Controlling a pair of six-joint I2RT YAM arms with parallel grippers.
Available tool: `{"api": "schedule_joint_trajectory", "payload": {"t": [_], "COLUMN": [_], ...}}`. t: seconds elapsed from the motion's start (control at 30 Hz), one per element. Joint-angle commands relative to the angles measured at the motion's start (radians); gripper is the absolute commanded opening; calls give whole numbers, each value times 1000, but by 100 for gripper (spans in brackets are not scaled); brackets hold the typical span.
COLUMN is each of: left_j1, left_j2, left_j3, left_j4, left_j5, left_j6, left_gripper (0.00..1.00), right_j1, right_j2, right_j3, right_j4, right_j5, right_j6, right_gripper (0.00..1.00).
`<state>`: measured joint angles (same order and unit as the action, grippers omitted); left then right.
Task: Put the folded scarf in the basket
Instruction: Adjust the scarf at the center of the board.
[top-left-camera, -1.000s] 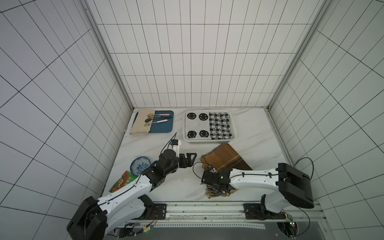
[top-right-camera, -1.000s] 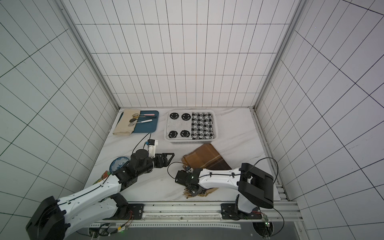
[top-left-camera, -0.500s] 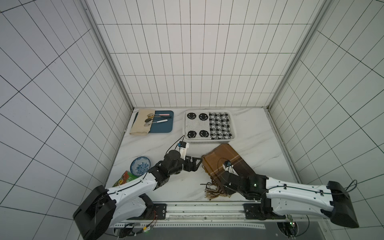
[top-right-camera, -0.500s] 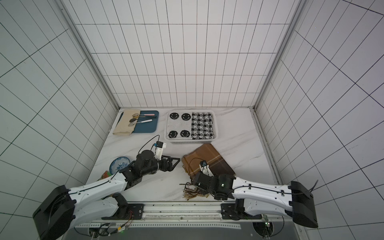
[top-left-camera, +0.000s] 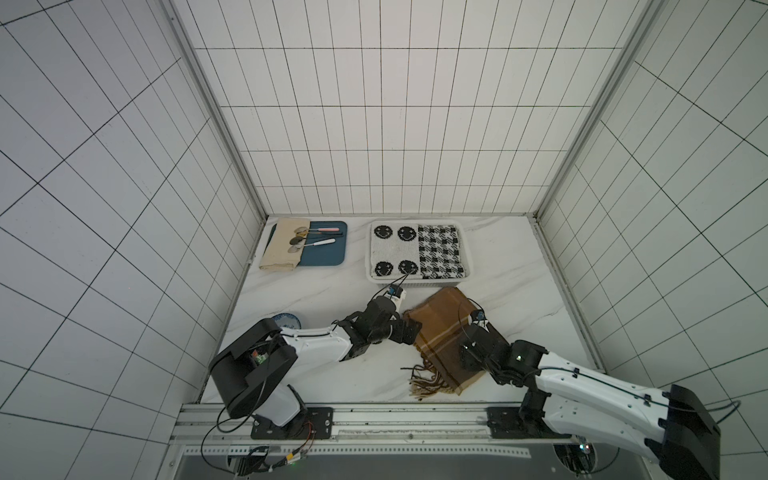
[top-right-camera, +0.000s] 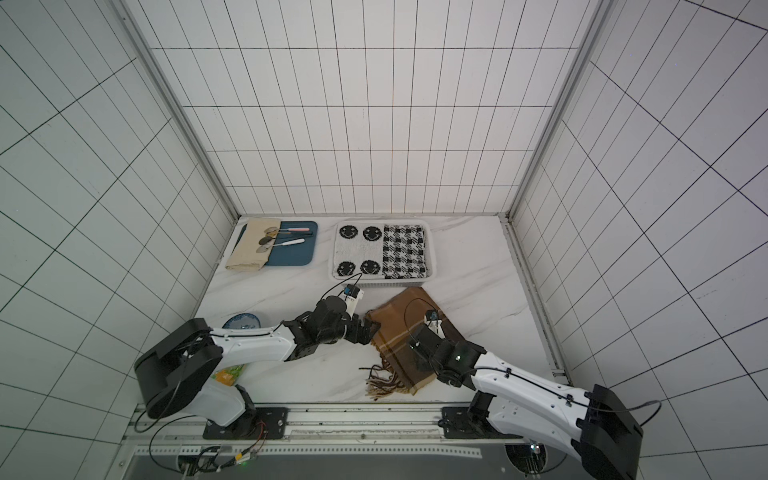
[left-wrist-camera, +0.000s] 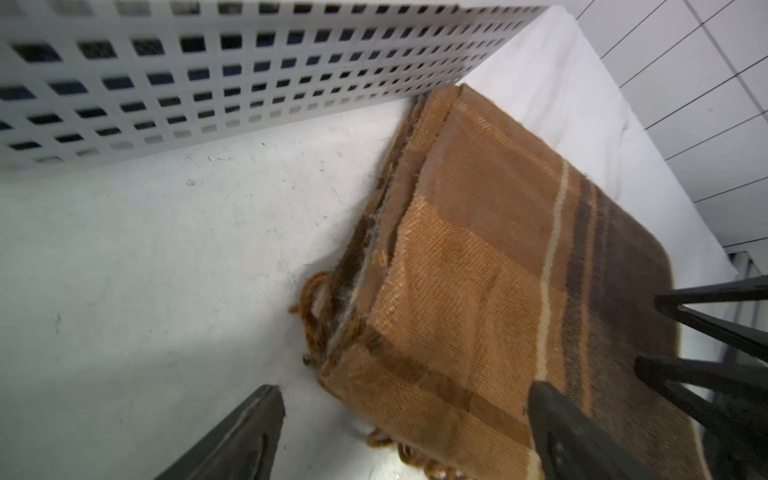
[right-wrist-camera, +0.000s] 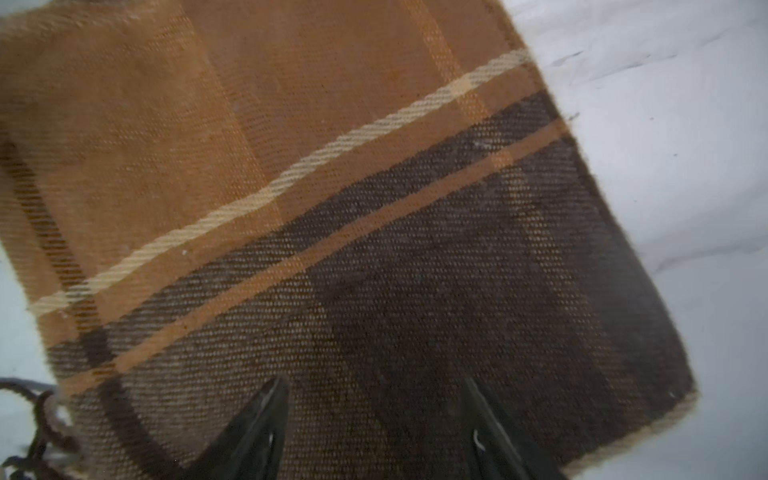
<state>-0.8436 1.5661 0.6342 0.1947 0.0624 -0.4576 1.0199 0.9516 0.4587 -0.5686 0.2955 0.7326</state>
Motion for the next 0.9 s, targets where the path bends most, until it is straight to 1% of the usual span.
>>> {"api": "schedule_joint_trajectory", "payload": {"t": [0.0, 0.07, 0.1, 0.2, 0.23, 0.27, 0.3, 0.4, 0.43, 0.5, 0.6, 0.67, 0.7, 0.73, 0.77, 0.8, 0.83, 0.87], "left_j1": [-3, -2, -2, -3, -4, -5, -4, -5, -4, -5, -5, -16, -45, -77, -101, -125, -136, -136], "left_j2": [66, 102, 118, 159, 160, 150, 132, 64, 35, -36, -170, -277, -333, -394, -440, -488, -531, -562], "left_j3": [69, 95, 100, 131, 139, 134, 121, 83, 56, -14, -122, -197, -233, -265, -287, -303, -313, -314], "left_j4": [-32, -48, -44, -82, -115, -134, -152, -239, -266, -272, -305, -307, -311, -321, -331, -352, -374, -398], "left_j5": [-66, -67, -48, 25, 24, 15, 7, -23, -29, -22, -16, 37, 44, 32, 18, -3, -15, -20], "left_j6": [65, 83, 86, 71, 61, 49, 39, 16, 4, -7, -66, -129, -167, -197, -219, -239, -251, -256], "left_gripper": [93, 90, 86, 72, 69, 64, 58, 40, 37, 35, 31, 22, 21, 21, 24, 33, 35, 36], "right_j1": [-35, -46, -47, -73, -95, -118, -141, -157, -160, -172, -190, -199, -205, -208, -211, -212, -213, -213], "right_j2": [31, 60, 74, 99, 110, 121, 141, 204, 225, 270, 338, 383, 410, 441, 464, 487, 504, 515], "right_j3": [-45, -35, -31, -29, -31, -31, -24, 3, 13, 35, 76, 106, 125, 147, 162, 179, 194, 205], "right_j4": [111, 117, 119, 136, 147, 157, 162, 171, 178, 188, 209, 231, 234, 241, 245, 248, 254, 257], "right_j5": [-67, -96, -104, -135, -159, -192, -214, -226, -230, -251, -289, -312, -331, -350, -362, -370, -375, -385], "right_j6": [-50, -63, -70, -88, -99, -110, -121, -148, -163, -198, -261, -305, -333, -360, -376, -390, -401, -407], "right_gripper": [68, 68, 68, 68, 69, 69, 69, 69, 69, 69, 69, 69, 69, 69, 69, 69, 69, 69]}}
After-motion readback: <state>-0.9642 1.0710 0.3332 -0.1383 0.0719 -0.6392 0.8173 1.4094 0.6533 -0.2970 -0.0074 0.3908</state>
